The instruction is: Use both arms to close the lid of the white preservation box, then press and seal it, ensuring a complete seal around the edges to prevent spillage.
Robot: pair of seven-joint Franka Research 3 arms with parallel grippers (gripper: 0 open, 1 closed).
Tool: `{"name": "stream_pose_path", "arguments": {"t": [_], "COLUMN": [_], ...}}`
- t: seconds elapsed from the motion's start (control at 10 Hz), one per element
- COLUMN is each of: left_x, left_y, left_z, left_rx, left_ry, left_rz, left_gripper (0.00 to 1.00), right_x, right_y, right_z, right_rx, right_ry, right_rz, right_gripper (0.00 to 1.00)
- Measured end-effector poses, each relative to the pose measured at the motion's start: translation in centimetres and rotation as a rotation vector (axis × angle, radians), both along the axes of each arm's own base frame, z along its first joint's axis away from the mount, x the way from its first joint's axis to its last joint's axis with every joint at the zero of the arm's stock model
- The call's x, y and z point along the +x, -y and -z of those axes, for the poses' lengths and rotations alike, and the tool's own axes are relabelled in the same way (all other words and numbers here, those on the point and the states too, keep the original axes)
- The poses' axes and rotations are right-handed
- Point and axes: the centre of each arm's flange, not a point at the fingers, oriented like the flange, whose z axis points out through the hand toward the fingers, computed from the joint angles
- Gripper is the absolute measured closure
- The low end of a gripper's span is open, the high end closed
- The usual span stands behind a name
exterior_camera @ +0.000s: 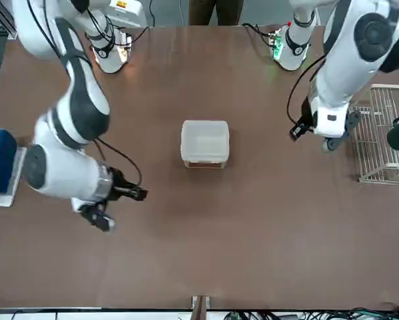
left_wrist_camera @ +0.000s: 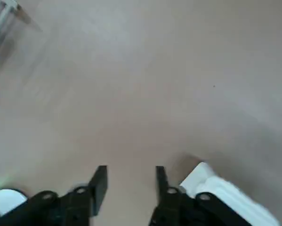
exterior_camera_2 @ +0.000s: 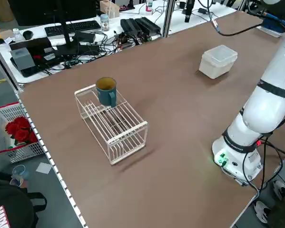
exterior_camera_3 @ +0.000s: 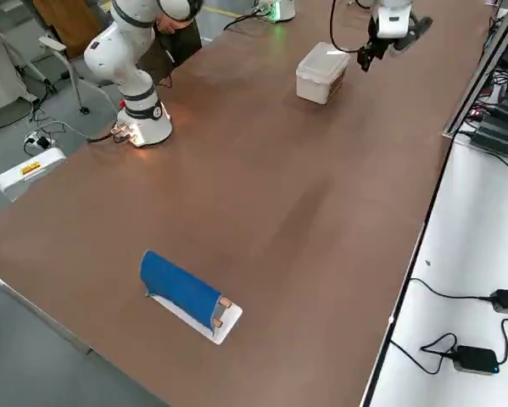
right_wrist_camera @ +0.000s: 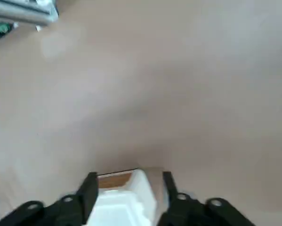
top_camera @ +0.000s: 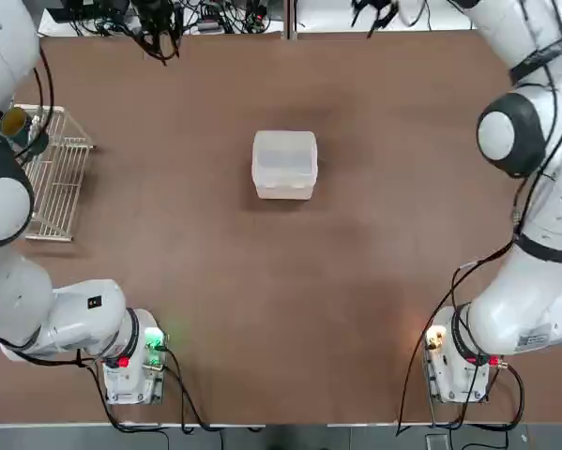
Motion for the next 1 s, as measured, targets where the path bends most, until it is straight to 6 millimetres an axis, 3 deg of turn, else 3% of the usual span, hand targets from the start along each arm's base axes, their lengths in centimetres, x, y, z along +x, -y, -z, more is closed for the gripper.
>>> {"name": "stream_pose_path", "arguments": {"t": [0.2,0.3,0.5,0.7,0.9,1.0], "left_x": [0.3,1.1,1.8,1.3,-0.1,-0.4], "left_y": [-3.1,-6.0,-9.9,-10.7,-10.8,-10.6], "left_z": [-3.2,-4.8,-6.5,-7.5,-8.3,-8.5], "left_rx": [0.001,-0.006,-0.017,-0.038,-0.05,-0.067], "left_ry": [-0.023,-0.005,0.022,0.023,-0.018,-0.02], "left_rz": [0.104,0.148,0.211,0.288,0.406,0.44], "left_gripper": [0.16,0.02,0.0,0.0,0.0,0.0], "right_x": [-1.4,-2.5,-5.6,-8.3,-10.1,-10.6], "right_y": [6.1,8.9,12.5,17.1,22.9,24.7], "right_z": [-3.9,-5.5,-8.4,-10.6,-11.6,-11.7], "right_rx": [-0.08,-0.121,-0.188,-0.223,-0.239,-0.239], "right_ry": [0.08,0.101,0.121,0.133,0.112,0.099], "right_rz": [-0.062,-0.07,-0.055,-0.078,-0.127,-0.128], "right_gripper": [0.0,0.0,0.0,0.0,0.0,0.0]}}
